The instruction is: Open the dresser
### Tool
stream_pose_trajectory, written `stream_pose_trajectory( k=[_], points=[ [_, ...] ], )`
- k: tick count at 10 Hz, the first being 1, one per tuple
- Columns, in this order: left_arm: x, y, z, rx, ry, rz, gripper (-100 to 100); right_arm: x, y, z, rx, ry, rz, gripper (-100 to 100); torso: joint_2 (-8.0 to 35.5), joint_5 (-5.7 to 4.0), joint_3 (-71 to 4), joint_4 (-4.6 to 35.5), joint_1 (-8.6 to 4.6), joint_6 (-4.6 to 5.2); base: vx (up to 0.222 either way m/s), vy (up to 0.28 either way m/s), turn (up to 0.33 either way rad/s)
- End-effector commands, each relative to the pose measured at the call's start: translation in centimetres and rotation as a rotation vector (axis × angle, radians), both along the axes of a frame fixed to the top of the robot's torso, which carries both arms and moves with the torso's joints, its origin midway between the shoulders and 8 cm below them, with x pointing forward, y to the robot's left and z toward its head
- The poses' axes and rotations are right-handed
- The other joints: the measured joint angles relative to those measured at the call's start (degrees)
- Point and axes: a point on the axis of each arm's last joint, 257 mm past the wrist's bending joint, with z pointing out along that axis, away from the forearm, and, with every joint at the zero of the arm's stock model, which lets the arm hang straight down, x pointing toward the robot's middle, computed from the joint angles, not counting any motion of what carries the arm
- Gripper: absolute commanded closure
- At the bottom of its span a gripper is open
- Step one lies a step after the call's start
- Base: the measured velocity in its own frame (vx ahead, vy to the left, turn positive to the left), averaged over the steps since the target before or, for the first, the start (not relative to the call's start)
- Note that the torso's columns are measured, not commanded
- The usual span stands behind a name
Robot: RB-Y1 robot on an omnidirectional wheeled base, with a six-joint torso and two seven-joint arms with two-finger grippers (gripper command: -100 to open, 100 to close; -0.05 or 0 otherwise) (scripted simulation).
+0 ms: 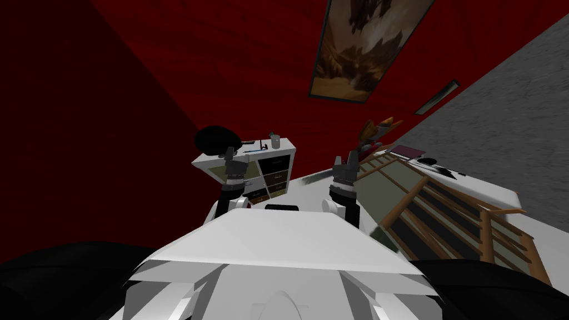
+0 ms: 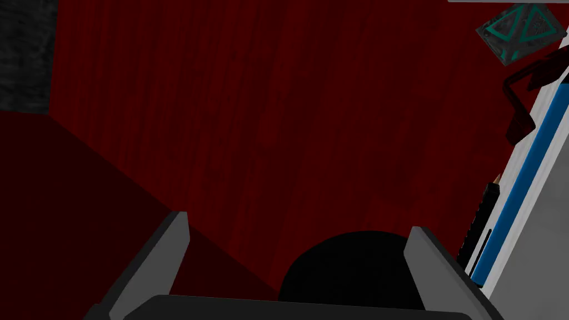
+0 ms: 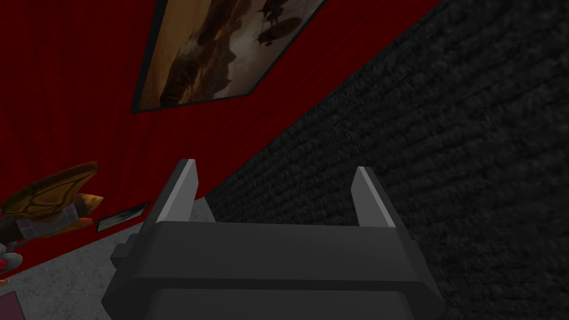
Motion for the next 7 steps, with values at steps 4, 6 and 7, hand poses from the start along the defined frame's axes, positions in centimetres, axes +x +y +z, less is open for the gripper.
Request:
stream_pose_trajectory(
  k=[4, 6, 7],
  points=[
    [0.00, 0.00, 0.01, 0.000, 0.000, 0.000, 0, 0.00, 0.00, 0.01, 0.000, 0.000, 0.000, 0, 14.22, 0.00, -28.50, 14.24, 0.00, 0.00, 0.000, 0.000, 0.000],
    [-0.01, 0.00, 0.01, 0.000, 0.000, 0.000, 0, -0.01, 0.00, 0.01, 0.000, 0.000, 0.000, 0, 22.69, 0.00, -45.36, 22.68, 0.00, 0.00, 0.000, 0.000, 0.000],
    [-0.01, 0.00, 0.01, 0.000, 0.000, 0.000, 0, -0.01, 0.00, 0.01, 0.000, 0.000, 0.000, 0, 26.93, 0.00, -53.81, 26.91, 0.00, 0.00, 0.000, 0.000, 0.000]
  ],
)
